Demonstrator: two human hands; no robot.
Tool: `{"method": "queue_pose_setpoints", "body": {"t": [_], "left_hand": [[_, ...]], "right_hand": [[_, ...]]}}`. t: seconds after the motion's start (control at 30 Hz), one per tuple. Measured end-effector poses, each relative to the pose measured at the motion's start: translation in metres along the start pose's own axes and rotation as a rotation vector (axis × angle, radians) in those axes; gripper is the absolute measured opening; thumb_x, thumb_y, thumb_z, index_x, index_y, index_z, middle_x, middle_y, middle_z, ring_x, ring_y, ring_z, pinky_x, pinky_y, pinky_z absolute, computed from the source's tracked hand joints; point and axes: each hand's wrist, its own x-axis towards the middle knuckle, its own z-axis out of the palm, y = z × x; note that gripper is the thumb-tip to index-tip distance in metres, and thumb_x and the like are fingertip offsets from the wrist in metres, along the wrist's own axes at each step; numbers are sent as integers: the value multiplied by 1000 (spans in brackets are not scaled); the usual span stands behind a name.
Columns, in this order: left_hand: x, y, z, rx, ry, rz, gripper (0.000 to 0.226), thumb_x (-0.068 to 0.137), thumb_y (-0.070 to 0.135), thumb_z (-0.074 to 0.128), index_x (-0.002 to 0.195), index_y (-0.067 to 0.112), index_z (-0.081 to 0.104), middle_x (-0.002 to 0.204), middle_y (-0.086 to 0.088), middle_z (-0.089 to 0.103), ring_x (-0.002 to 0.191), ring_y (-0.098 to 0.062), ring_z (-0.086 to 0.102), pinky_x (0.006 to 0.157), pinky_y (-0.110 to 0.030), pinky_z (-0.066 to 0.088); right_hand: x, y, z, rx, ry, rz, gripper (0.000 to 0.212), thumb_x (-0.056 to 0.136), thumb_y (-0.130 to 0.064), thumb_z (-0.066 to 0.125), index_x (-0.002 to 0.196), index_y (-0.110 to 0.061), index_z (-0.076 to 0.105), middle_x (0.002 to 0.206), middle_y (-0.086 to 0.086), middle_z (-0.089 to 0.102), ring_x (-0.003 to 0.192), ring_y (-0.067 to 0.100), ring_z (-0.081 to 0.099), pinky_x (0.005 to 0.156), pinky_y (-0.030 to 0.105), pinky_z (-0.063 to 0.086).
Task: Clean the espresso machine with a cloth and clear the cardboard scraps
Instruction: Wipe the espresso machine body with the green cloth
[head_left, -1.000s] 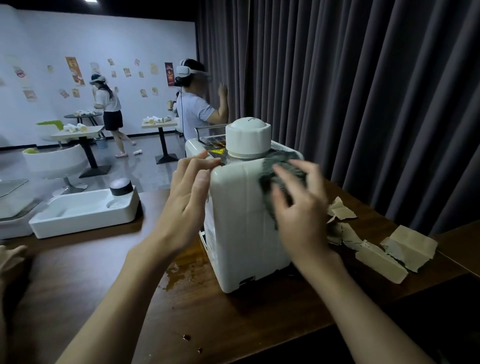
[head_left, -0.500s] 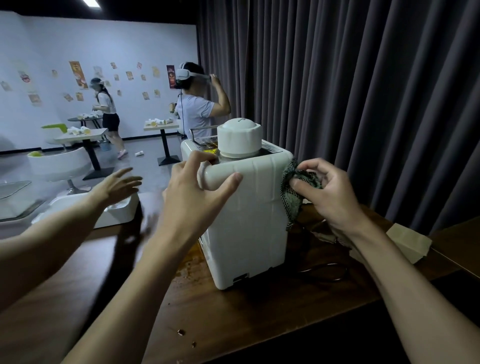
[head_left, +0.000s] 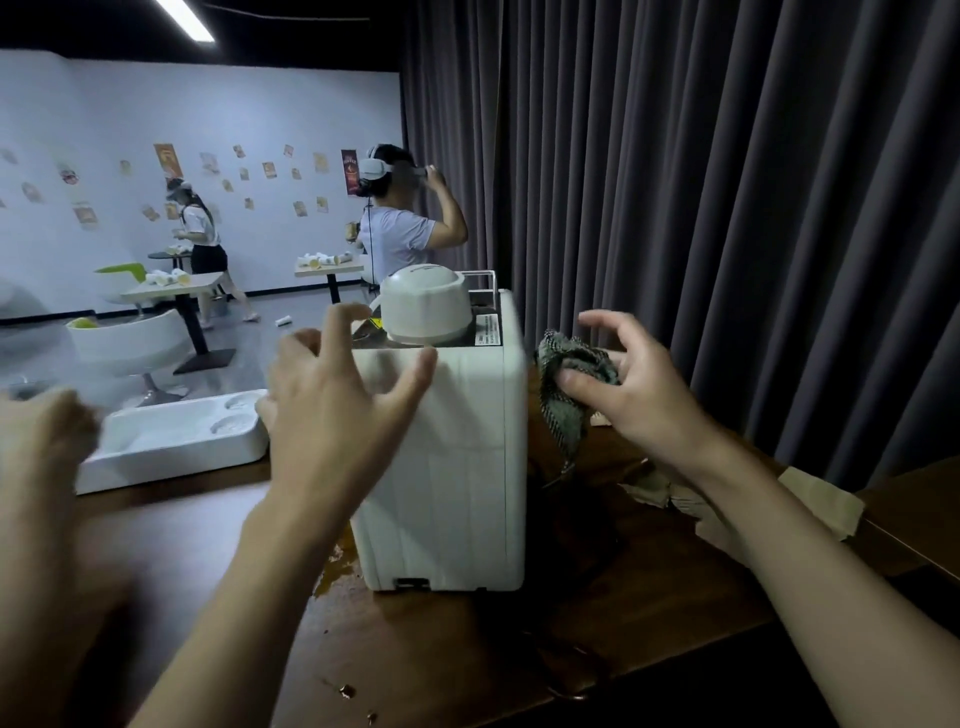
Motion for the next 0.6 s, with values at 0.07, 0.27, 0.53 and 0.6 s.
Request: {"method": "queue_pose_setpoints", "body": {"t": [0.07, 0.27, 0.53, 0.6], "left_hand": [[-8, 12, 9, 36, 30, 6, 69, 78, 75, 57, 133, 37, 38, 137, -11, 41, 135, -32, 35, 106, -61, 34], [12, 39, 30, 92, 115, -39, 97, 80, 76, 57, 150, 17, 26, 152, -8, 41, 148, -28, 25, 113, -67, 18], [28, 37, 46, 122, 261, -101, 77, 77, 72, 62, 136, 25, 50, 131, 1, 61, 136, -20, 43, 113, -59, 20], [28, 38, 46, 100, 291, -101, 72, 76, 69, 65, 132, 26, 53, 127, 1, 64, 132, -20, 48, 114, -58, 21]], "right_hand": [[23, 5, -7, -83, 7, 27, 48, 85, -10, 72, 130, -16, 55, 118, 11, 66, 107, 20, 66, 93, 37, 54], [90, -12, -11, -124, -110, 34, 33, 86, -4, 69, 119, -8, 64, 99, 8, 69, 80, 10, 69, 62, 16, 54], [140, -16, -2, -111, -386, 136, 33, 87, 2, 64, 119, -4, 61, 113, 22, 64, 102, 32, 67, 81, 36, 59], [143, -16, -1, -123, -417, 146, 32, 87, 1, 64, 118, -5, 61, 114, 23, 64, 104, 35, 65, 90, 46, 56]]}}
